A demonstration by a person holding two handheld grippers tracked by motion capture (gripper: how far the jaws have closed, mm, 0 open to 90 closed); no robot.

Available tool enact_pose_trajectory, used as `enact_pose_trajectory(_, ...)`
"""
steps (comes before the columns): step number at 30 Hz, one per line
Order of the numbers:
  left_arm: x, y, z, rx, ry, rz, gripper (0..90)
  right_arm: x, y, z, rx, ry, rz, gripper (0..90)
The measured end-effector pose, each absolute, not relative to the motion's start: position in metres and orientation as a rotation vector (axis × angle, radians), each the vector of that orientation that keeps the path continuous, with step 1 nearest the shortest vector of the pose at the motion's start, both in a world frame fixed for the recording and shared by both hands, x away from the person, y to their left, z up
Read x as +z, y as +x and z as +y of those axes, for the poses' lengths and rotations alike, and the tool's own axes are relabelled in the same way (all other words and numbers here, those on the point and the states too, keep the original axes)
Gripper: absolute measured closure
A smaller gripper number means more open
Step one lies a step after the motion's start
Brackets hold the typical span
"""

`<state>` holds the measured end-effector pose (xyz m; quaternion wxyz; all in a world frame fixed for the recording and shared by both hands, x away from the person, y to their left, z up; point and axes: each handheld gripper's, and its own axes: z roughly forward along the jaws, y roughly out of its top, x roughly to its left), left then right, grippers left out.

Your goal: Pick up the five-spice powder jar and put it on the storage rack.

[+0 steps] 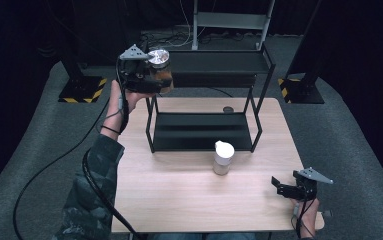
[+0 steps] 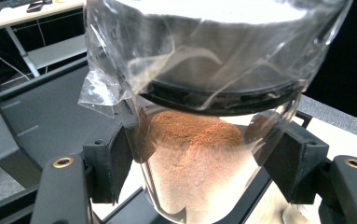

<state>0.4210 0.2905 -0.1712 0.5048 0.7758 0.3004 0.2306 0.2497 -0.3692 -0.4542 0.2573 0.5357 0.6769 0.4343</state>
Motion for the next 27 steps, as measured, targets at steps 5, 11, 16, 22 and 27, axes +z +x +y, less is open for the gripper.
enact_pose_trajectory(5,-0.164,0.424,0.29,0.564,1.867,0.728,30.2,-0.454,0.25,-0.369,1.173,1.45,1.839,0.2)
enact_pose_trajectory(11,-0.156,0.43,0.29,0.571,1.855,0.738,30.2,-0.454,0.25,-0.369,1.174,1.451,1.84,0.2)
enact_pose_trajectory(16,-0.15,0.438,0.289,0.58,1.853,0.759,30.2,-0.454,0.25,-0.368,1.172,1.451,1.839,0.3)
enact_pose_trajectory(22,-0.146,0.451,0.285,0.591,1.855,0.791,30.2,-0.454,0.25,-0.368,1.17,1.448,1.843,0.3)
enact_pose_trajectory(27,-0.145,0.459,0.281,0.595,1.854,0.813,30.2,-0.454,0.25,-0.368,1.173,1.446,1.839,0.3)
